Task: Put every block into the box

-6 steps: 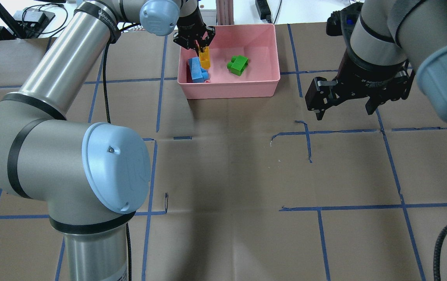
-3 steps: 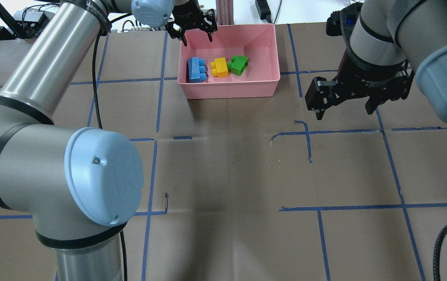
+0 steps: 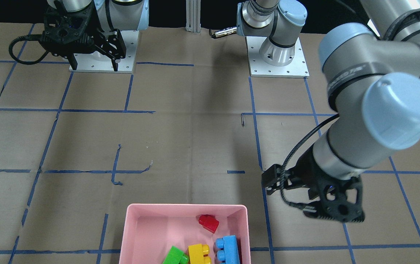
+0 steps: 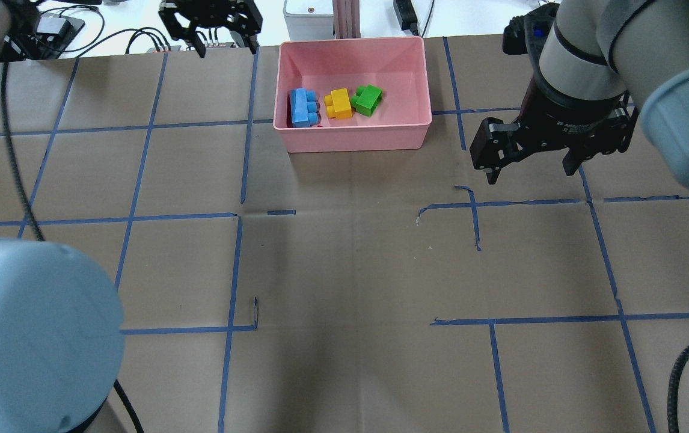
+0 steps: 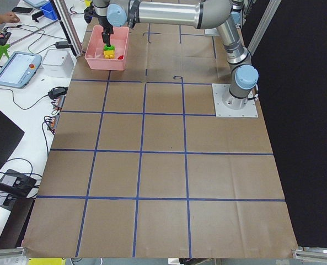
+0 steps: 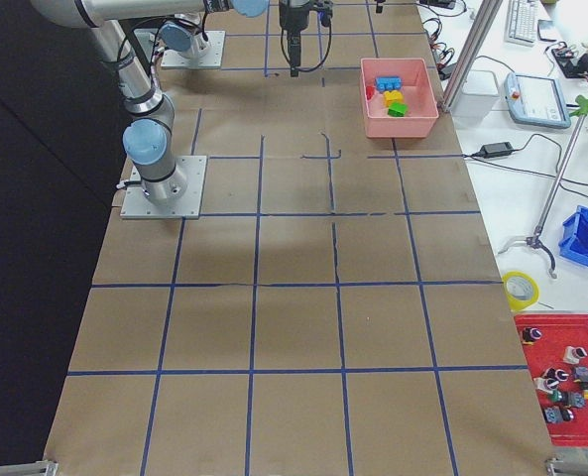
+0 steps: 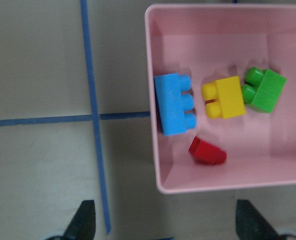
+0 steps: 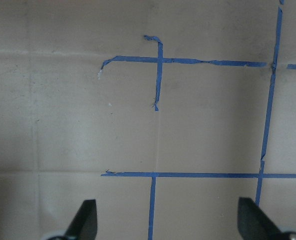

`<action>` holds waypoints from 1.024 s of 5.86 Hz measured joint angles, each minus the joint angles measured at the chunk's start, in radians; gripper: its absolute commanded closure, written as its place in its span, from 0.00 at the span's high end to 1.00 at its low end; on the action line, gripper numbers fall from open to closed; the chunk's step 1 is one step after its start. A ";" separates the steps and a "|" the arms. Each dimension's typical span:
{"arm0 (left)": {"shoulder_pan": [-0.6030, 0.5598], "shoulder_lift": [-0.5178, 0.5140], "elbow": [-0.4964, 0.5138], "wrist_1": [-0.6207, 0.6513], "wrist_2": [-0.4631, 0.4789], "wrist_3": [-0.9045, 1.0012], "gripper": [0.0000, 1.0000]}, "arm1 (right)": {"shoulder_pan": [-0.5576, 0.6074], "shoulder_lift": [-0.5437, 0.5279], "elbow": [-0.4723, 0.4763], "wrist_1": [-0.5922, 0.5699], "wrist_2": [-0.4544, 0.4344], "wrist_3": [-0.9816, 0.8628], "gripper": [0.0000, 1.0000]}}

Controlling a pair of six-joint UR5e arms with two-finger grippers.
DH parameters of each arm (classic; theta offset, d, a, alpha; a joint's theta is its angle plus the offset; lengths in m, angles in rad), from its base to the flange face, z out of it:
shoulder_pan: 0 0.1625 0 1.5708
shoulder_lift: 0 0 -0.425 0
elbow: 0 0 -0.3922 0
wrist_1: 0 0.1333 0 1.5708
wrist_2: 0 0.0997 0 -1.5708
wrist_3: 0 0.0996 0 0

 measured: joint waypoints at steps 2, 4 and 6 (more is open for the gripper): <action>0.056 0.221 -0.226 -0.027 0.039 0.096 0.99 | 0.000 0.000 0.001 0.000 0.000 0.000 1.00; 0.058 0.359 -0.352 -0.031 0.049 0.104 0.99 | 0.000 0.000 0.000 0.000 0.000 0.001 1.00; 0.031 0.404 -0.372 -0.053 0.051 0.055 0.99 | 0.000 0.000 0.000 -0.001 0.000 0.000 1.00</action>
